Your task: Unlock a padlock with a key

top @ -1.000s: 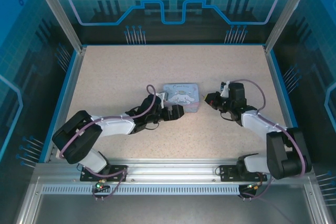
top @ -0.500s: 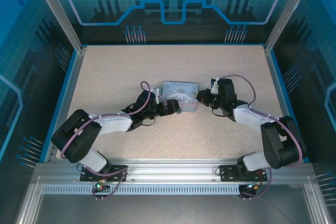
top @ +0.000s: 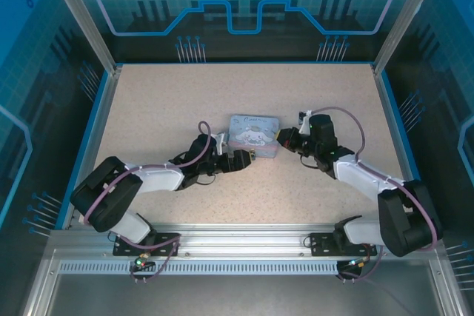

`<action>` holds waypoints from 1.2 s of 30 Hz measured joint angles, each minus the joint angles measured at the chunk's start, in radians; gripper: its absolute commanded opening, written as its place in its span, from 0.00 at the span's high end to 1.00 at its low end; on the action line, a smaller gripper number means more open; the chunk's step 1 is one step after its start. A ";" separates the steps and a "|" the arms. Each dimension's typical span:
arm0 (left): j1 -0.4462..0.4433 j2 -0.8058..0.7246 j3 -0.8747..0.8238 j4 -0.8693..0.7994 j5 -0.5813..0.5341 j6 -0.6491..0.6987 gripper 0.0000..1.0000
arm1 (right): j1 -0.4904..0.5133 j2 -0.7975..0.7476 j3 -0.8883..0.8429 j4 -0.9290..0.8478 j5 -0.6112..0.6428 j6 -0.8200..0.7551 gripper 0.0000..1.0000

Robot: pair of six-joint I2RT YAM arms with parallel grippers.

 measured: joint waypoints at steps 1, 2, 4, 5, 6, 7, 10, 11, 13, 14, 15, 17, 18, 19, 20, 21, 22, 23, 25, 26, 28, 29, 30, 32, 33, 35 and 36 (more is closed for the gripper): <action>-0.002 0.000 0.000 0.005 0.002 0.000 0.01 | 0.006 -0.008 -0.013 0.000 0.000 0.003 1.00; -0.004 0.000 0.000 0.011 0.002 0.000 0.01 | 0.013 -0.016 -0.025 0.000 0.000 0.005 1.00; -0.006 0.000 0.000 0.020 0.003 0.000 0.01 | 0.025 -0.035 -0.051 0.000 0.000 0.009 1.00; -0.006 0.000 0.000 0.024 0.003 0.000 0.01 | 0.031 -0.047 -0.067 0.000 0.000 0.011 1.00; -0.006 0.001 0.000 0.028 0.003 0.000 0.01 | 0.034 -0.055 -0.078 0.000 0.000 0.011 1.00; -0.006 0.004 0.000 0.037 0.003 0.000 0.01 | 0.038 -0.065 -0.092 0.000 0.000 0.011 1.00; -0.006 0.014 0.000 0.044 0.003 0.000 0.01 | 0.043 -0.088 -0.129 0.001 0.000 0.011 1.00; -0.006 0.018 0.000 0.045 0.003 0.000 0.01 | 0.044 -0.092 -0.140 0.001 0.000 0.011 1.00; -0.006 0.022 0.000 0.045 0.003 0.000 0.01 | 0.046 -0.092 -0.157 0.001 0.000 0.011 1.00; -0.006 0.023 0.000 0.045 0.003 0.000 0.01 | 0.046 -0.091 -0.163 0.000 0.000 0.011 1.00; -0.006 0.024 0.000 0.045 0.002 0.001 0.01 | 0.046 -0.089 -0.164 0.002 0.000 0.011 1.00; -0.006 0.025 0.001 0.045 0.003 0.001 0.01 | 0.047 -0.071 -0.166 0.024 0.000 0.011 1.00; -0.006 0.025 0.002 0.045 0.003 0.001 0.01 | 0.047 -0.058 -0.166 0.039 0.000 0.011 1.00; -0.006 0.025 0.002 0.043 0.002 0.001 0.01 | 0.047 -0.040 -0.166 0.056 -0.001 0.010 1.00; -0.006 0.025 0.002 0.043 0.002 0.001 0.01 | 0.047 -0.024 -0.166 0.068 -0.001 0.010 1.00; -0.006 0.025 0.002 0.042 0.002 0.001 0.01 | 0.047 -0.009 -0.166 0.077 -0.002 0.010 1.00; -0.006 0.025 0.002 0.042 0.002 0.001 0.01 | 0.047 0.008 -0.166 0.086 -0.004 0.010 1.00; -0.006 0.025 0.002 0.042 0.002 0.001 0.01 | 0.047 0.026 -0.164 0.095 -0.006 0.008 1.00; -0.006 0.025 0.002 0.041 0.002 0.001 0.01 | 0.046 0.058 -0.155 0.106 -0.009 0.007 1.00; -0.006 0.025 0.003 0.041 0.002 0.002 0.01 | 0.046 0.074 -0.148 0.111 -0.014 0.007 1.00; -0.006 0.025 0.008 0.034 0.002 0.002 0.01 | 0.046 0.100 -0.133 0.121 -0.023 0.007 1.00; -0.006 0.025 0.011 0.034 0.002 0.003 0.01 | 0.045 0.111 -0.126 0.127 -0.024 0.006 1.00; -0.006 0.025 0.015 0.031 0.002 0.004 0.01 | 0.045 0.119 -0.119 0.131 -0.026 0.006 1.00; -0.006 0.025 0.026 0.024 0.002 0.005 0.01 | 0.041 0.132 -0.106 0.140 -0.031 0.006 1.00; -0.006 0.025 0.032 0.019 0.002 0.008 0.01 | 0.039 0.137 -0.101 0.142 -0.034 0.006 1.00; -0.006 0.025 0.042 0.010 0.001 0.011 0.01 | 0.033 0.146 -0.094 0.149 -0.039 0.003 1.00; -0.006 0.025 0.044 0.009 0.002 0.012 0.01 | 0.031 0.148 -0.092 0.150 -0.042 0.003 1.00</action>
